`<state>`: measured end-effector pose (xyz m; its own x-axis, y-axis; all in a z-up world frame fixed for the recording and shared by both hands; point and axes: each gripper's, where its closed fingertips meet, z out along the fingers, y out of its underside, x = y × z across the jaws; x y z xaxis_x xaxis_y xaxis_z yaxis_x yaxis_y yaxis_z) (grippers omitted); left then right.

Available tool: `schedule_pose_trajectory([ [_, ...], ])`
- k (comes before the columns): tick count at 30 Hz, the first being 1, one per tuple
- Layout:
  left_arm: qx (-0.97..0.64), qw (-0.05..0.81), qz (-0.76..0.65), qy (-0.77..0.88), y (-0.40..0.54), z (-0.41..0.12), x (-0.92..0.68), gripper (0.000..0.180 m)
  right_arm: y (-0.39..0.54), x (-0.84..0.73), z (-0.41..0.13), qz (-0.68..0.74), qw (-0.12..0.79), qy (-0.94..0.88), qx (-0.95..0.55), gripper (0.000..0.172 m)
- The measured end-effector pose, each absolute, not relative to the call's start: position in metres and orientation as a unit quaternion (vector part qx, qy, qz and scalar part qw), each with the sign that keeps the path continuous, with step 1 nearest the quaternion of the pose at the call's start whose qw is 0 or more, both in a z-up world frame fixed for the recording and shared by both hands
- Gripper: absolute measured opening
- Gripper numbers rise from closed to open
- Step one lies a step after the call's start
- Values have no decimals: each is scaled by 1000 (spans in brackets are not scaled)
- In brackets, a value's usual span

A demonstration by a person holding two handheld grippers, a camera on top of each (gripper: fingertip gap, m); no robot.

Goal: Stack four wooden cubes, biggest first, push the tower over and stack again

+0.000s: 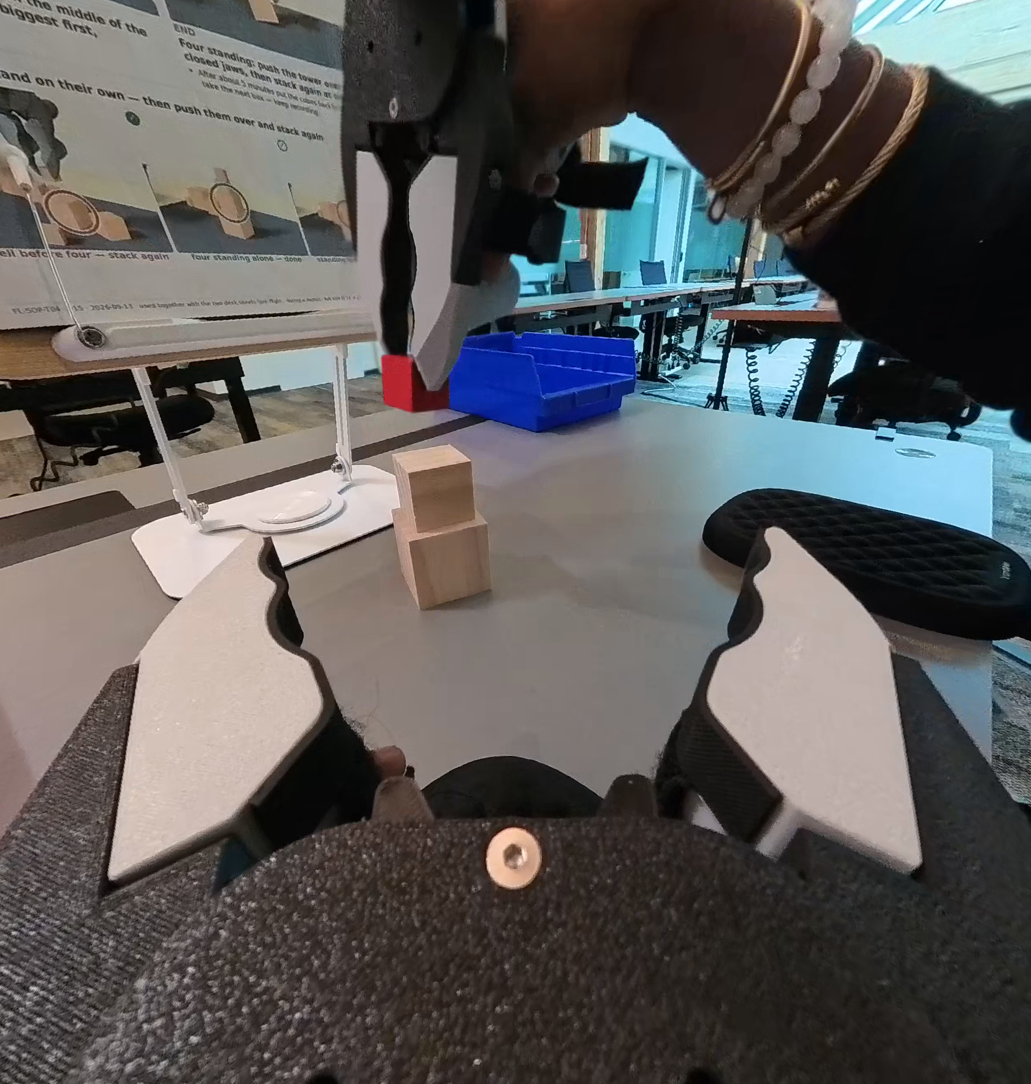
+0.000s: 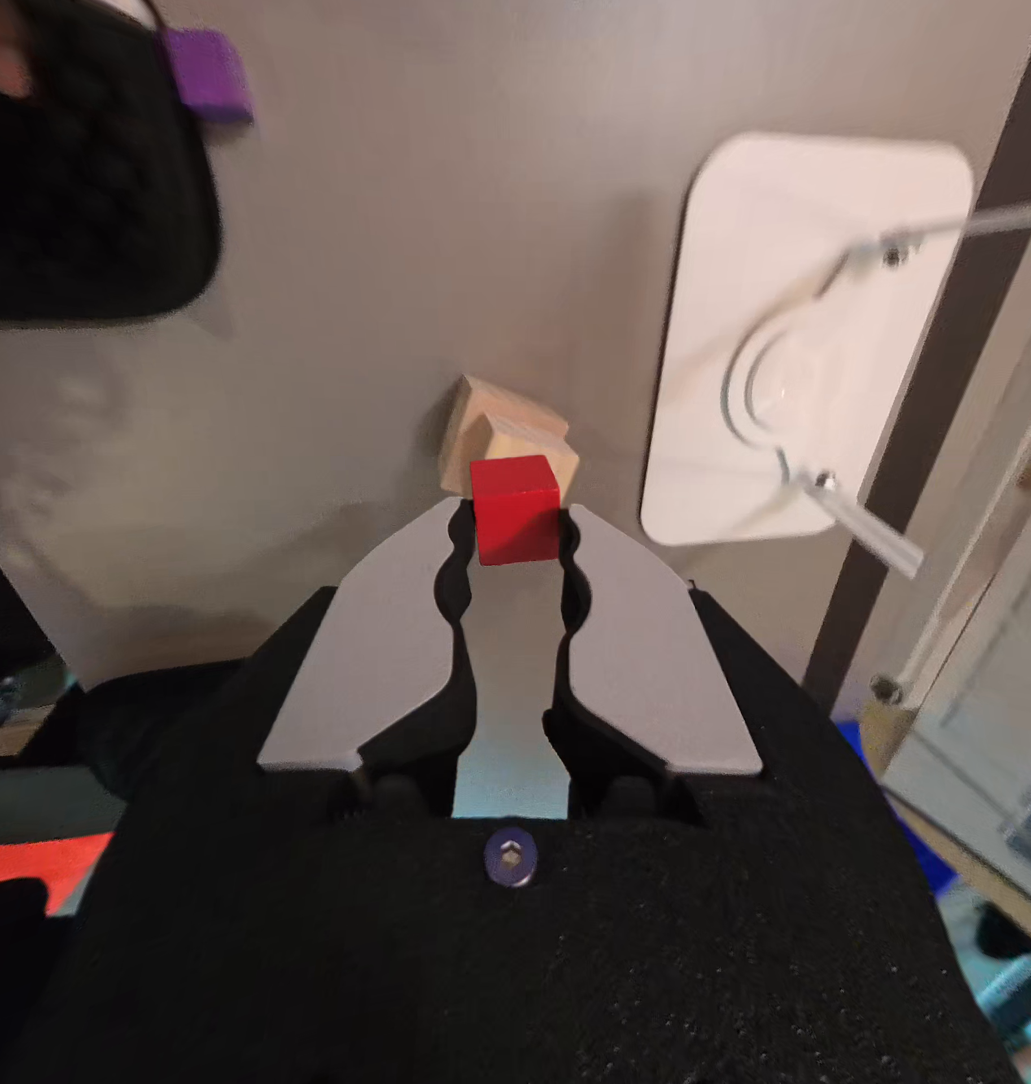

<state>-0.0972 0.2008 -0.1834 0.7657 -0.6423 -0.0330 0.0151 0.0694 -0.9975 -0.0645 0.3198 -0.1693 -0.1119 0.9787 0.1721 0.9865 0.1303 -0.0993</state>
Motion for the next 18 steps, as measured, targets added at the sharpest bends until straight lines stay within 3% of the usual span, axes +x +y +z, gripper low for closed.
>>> schedule_pose_trajectory([
  [18, -638, 689, -240, 246, 201, -183, -97, 142, 337, -49, -201, -28, 21, -660, -751, 27],
])
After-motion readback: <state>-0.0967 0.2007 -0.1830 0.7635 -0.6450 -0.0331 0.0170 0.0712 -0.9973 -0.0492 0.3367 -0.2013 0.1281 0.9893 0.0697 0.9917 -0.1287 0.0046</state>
